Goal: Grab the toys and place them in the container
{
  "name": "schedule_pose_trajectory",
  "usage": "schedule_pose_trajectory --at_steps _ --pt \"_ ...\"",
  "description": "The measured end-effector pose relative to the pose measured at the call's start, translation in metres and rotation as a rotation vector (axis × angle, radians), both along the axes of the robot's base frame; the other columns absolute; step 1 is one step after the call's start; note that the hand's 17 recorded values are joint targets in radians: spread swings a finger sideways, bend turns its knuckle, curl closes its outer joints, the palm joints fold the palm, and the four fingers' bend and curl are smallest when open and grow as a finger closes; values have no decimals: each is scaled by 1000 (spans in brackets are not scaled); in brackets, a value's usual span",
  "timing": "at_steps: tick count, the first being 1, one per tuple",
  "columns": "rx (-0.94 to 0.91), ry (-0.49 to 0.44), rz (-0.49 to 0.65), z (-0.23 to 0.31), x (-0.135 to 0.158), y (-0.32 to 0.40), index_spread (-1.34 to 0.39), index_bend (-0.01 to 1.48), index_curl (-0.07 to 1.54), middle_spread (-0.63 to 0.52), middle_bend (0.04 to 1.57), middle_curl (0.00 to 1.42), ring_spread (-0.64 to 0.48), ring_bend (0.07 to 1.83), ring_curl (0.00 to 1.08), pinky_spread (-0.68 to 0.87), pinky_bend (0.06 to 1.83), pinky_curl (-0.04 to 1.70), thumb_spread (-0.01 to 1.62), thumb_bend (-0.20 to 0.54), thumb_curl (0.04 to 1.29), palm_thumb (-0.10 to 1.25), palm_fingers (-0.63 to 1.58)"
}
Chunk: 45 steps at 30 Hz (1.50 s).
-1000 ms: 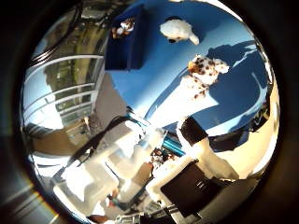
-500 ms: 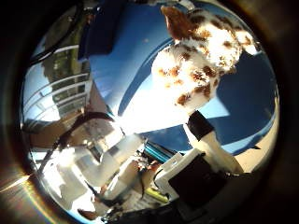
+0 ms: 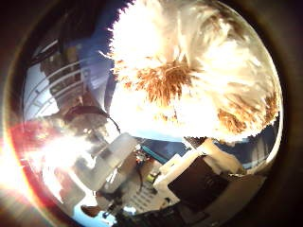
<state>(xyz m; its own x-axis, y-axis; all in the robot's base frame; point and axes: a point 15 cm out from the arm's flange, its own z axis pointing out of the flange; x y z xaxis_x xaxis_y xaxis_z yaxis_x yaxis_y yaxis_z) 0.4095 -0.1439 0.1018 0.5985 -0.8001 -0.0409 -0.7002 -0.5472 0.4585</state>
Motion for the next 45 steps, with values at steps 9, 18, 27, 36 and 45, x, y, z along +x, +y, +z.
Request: schedule_pose_trajectory --at_steps 9,18,27,36,45 --pt "7 -141 27 11 20 -4 -463 173 178 -184 783 588 66 1119 644 394 792 316 999 -24 450 832 985" --pt "42 -190 -41 34 21 -2 -759 416 170 -265 1044 851 -64 1280 795 284 1382 594 993 22 573 1008 1090" --pt "69 -97 -65 120 -21 28 -968 624 206 -282 1124 1007 -108 1365 849 193 1503 723 1040 -5 674 1039 992" --pt "227 -213 -74 282 -8 93 -1103 744 266 -277 1171 1102 -126 1426 876 148 1546 792 1066 -13 748 1038 916" --pt "395 -315 -140 350 1 199 -1178 782 356 -266 1203 1152 -130 1477 885 128 1574 839 1068 -13 808 1020 859"
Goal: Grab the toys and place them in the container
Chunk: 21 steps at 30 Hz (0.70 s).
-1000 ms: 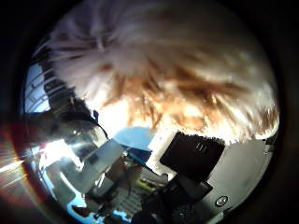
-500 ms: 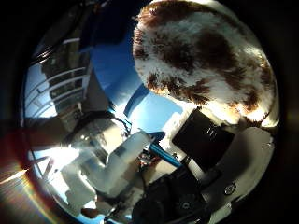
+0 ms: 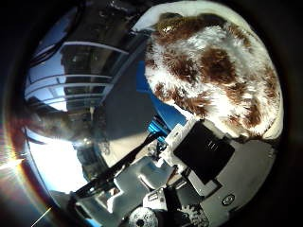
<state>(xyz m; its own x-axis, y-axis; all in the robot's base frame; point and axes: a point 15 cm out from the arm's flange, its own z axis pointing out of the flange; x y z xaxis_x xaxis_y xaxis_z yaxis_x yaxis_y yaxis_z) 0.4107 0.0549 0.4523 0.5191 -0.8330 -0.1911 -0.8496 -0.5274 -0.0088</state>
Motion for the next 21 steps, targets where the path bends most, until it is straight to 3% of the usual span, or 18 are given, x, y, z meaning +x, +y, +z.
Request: schedule_pose_trajectory --at_steps 8,15,21 --pt "77 -1 -70 -25 30 117 -1205 768 452 -259 1226 1172 -130 1510 883 121 1591 864 1068 -14 839 1007 826" --pt "36 110 -99 -112 53 183 -1234 732 584 -254 1252 1181 -129 1537 879 117 1611 885 1065 -18 861 982 791" --pt "8 122 -129 -167 71 212 -1244 676 740 -250 1262 1168 -116 1546 863 118 1600 903 1081 -39 837 852 700"
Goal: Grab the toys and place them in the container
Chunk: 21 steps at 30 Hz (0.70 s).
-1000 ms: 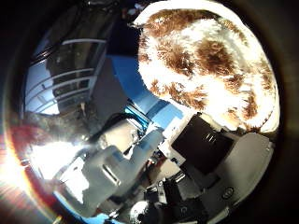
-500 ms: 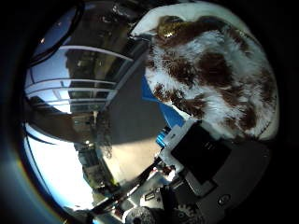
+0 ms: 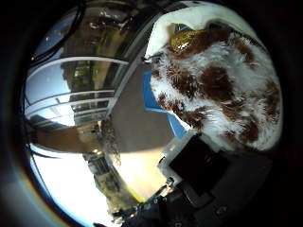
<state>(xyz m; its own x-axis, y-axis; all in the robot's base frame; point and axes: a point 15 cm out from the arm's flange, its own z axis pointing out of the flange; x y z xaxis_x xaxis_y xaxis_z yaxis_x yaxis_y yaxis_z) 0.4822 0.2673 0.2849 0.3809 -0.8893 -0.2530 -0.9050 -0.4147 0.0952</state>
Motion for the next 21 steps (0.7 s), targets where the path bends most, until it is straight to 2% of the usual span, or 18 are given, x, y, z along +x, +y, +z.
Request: schedule_pose_trajectory --at_steps 2,4,5,6,7,8,9,10,12,15,21 --pt "-7 23 1 -10 -2 2 -1217 677 806 -238 1230 1134 -83 1511 826 135 1538 885 1088 -36 811 823 711" --pt "-18 30 3 -13 -4 1 -1133 617 852 -214 1143 1066 -17 1422 766 179 1494 849 1097 -35 780 796 689" --pt "-20 31 4 -13 -4 1 -1079 577 854 -208 1088 1035 -6 1369 746 186 1486 841 1098 -37 771 788 602" --pt "-22 33 4 -13 -5 1 -1017 521 856 -197 1008 1007 9 1343 742 200 1493 844 1099 -38 763 781 467" --pt "-27 34 8 -14 -5 -1 -861 414 842 -159 795 935 84 1259 750 240 1482 872 1101 -41 746 760 9" --pt "-33 37 11 -14 -6 -2 -791 397 817 -117 647 846 137 1102 680 275 1384 826 1101 -37 730 756 -199" --pt "-48 46 18 -15 -9 -6 -729 354 775 -78 530 769 176 952 592 304 1283 763 1104 -35 713 749 -286" --pt "-65 60 27 -16 -13 -11 -683 308 734 -50 444 709 209 837 524 329 1205 713 1105 -35 697 743 -299" --pt "-88 82 40 -18 -18 -20 -631 237 677 -14 326 633 245 709 449 360 1075 643 1106 -30 677 746 -320" --pt "-65 67 75 -12 -13 -28 -569 134 580 56 161 529 295 557 368 413 915 545 1100 -28 640 751 -251" --pt "-14 -28 65 33 0 -56 -519 119 451 107 117 410 327 460 323 475 819 456 1083 -29 595 763 -160"
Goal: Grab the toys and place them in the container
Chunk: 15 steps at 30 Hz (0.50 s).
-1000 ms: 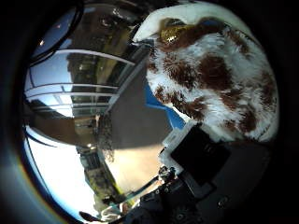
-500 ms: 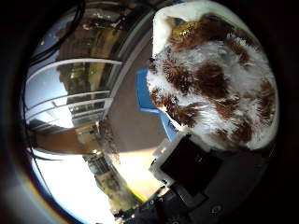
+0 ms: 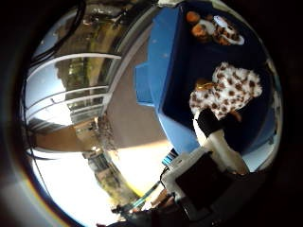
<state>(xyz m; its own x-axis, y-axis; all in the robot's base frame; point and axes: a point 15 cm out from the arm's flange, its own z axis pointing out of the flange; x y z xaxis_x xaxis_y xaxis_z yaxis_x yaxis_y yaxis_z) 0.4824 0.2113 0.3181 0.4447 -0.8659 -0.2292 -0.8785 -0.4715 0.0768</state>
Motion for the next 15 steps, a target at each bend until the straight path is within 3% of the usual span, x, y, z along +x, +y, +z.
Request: schedule_pose_trajectory --at_steps 8,15 --pt "9 -128 -64 60 15 -80 -443 143 354 83 158 342 323 424 314 497 748 395 1055 -34 557 751 -59" --pt "-61 -169 -158 60 34 -181 -398 163 319 44 178 332 315 416 312 502 725 357 1045 -32 539 746 34"
